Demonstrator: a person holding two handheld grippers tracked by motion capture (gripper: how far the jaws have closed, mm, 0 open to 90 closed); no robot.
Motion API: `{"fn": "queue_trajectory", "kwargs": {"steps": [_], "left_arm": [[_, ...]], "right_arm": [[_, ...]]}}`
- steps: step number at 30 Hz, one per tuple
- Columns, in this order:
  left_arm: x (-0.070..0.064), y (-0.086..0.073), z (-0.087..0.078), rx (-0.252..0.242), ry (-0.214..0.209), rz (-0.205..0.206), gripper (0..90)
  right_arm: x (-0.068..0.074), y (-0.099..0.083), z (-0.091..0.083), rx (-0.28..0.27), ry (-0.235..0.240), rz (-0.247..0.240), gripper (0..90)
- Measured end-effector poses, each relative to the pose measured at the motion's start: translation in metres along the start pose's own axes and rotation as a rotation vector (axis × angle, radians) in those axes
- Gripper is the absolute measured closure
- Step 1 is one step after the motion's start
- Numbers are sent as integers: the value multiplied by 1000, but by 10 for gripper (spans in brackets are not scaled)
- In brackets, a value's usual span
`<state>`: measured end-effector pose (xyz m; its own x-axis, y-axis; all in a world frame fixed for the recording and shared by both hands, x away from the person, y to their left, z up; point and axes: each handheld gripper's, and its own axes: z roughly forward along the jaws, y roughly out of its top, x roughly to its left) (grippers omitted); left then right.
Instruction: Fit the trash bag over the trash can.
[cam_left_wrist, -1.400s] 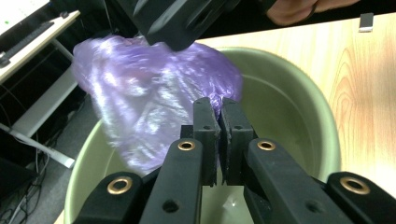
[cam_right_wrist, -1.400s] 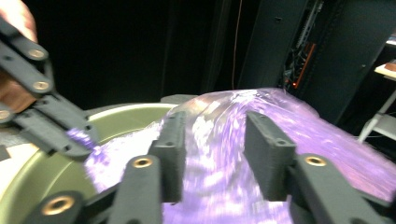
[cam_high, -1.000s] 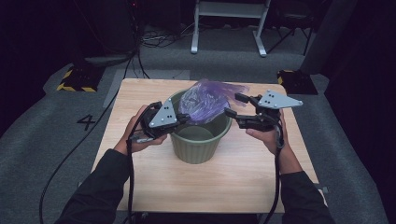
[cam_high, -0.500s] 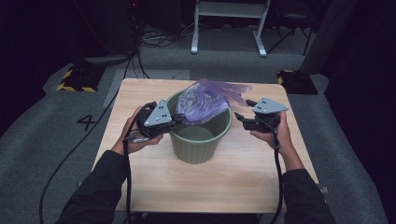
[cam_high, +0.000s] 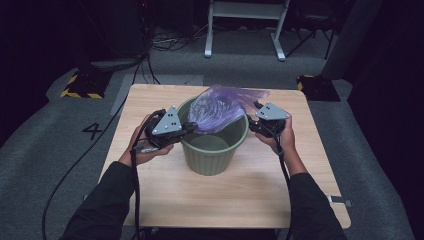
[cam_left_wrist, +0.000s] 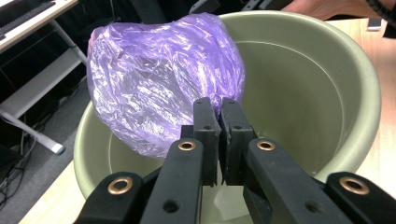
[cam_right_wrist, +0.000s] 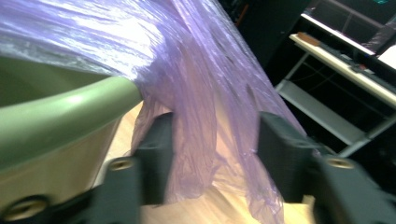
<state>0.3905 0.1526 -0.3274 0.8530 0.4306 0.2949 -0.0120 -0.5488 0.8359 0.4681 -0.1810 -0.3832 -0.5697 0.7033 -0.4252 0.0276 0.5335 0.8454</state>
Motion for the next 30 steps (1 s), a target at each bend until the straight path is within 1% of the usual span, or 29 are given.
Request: {"fn": "queue_trajectory", "kwargs": {"steps": [1, 4, 5, 6, 7, 10, 11, 13, 14, 15, 16, 17, 18, 19, 20, 21, 22, 23, 24, 26, 27, 28, 30], "left_arm": [[0, -1, 0, -5, -4, -5, 867], [0, -2, 0, -6, -2, -8, 867], [0, -2, 0, -8, -2, -10, 867], [1, -3, 0, -8, -2, -12, 867], [1, -3, 0, -7, -2, -13, 867], [2, -4, 1, -10, -6, -20, 867], [1, -4, 1, -12, -6, -23, 866], [2, -4, 1, -11, -4, -19, 865], [2, -4, 1, -12, -3, -24, 863], [3, -5, 0, -14, -5, -26, 846], [3, -5, 0, -19, -6, -29, 846], [3, -5, -1, -23, -2, -35, 801], [4, -5, -1, -31, -24, -51, 749], [5, -5, -2, -40, -59, -67, 715], [4, -4, -2, -48, -57, -78, 655], [3, -3, -3, -51, -52, -87, 570], [3, -1, -3, -50, -58, -89, 527], [2, 0, -3, -54, -54, -100, 496], [2, 2, -4, -56, -52, -108, 445], [2, 3, -4, -64, -44, -115, 393], [2, 3, -4, -62, -27, -118, 385], [3, 4, -4, -60, -10, -125, 361], [5, 3, -3, -64, 14, -157, 306]], "right_arm": [[2, 1, 1, -8, -7, -7, 699], [4, 1, 1, -16, -14, -17, 830], [4, 1, 1, -16, -14, -17, 830], [4, 1, 0, -18, -15, -18, 862], [3, 1, -2, -30, -9, -9, 900], [2, 0, -6, -39, -14, -6, 900], [1, 0, -11, -57, -5, 11, 900], [0, 1, -13, -60, -6, 8, 900], [0, 1, -15, -62, -6, 4, 900], [0, 2, -21, -71, -15, 0, 900], [0, 2, -21, -71, -15, 0, 900], [0, 2, -25, -79, -15, 3, 900], [0, 3, -29, -89, -18, 2, 900], [0, 5, -33, -96, -27, -5, 900], [0, 6, -37, -105, -29, -8, 900], [0, 7, -41, -110, -32, -9, 900], [0, 9, -45, -117, -44, -12, 900], [-1, 10, -48, -122, -49, -15, 900], [-1, 11, -52, -126, -53, -15, 900], [-3, 13, -56, -133, -65, -9, 900], [-4, 14, -58, -135, -68, -4, 900], [-5, 14, -60, -137, -79, -2, 900], [-9, 14, -63, -146, -83, 22, 900]]}}
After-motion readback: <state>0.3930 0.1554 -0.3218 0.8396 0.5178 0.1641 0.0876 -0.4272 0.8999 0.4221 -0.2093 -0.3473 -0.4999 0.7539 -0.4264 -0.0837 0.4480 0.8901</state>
